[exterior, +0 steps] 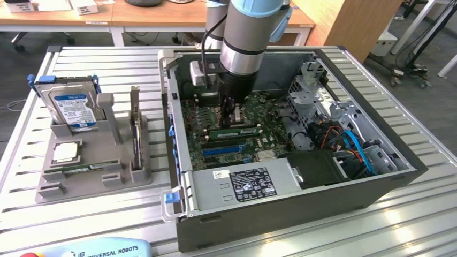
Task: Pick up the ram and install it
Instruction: 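Press down the ram until it locks into place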
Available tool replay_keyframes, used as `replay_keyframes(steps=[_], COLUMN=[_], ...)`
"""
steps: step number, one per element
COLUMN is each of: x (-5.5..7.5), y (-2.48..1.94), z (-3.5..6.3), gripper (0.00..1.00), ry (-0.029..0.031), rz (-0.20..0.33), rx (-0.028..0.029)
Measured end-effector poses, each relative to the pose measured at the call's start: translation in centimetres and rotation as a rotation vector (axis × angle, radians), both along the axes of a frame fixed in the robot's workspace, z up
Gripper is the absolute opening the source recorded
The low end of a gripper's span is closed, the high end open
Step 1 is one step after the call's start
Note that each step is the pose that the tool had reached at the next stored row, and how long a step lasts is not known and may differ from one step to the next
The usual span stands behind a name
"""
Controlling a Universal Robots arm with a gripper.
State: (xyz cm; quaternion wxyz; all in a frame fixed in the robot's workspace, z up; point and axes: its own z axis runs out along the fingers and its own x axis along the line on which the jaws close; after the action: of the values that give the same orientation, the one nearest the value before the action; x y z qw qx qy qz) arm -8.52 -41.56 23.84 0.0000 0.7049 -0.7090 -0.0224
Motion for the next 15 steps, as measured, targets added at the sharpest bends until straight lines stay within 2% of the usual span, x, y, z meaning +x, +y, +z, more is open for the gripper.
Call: replay_keyframes(steps=[15], x=[-0.01], y=[-0.20], z=[-0.13], gripper=[0.10], ry=[-0.0001], rz=[0.000], rx=[0.0001])
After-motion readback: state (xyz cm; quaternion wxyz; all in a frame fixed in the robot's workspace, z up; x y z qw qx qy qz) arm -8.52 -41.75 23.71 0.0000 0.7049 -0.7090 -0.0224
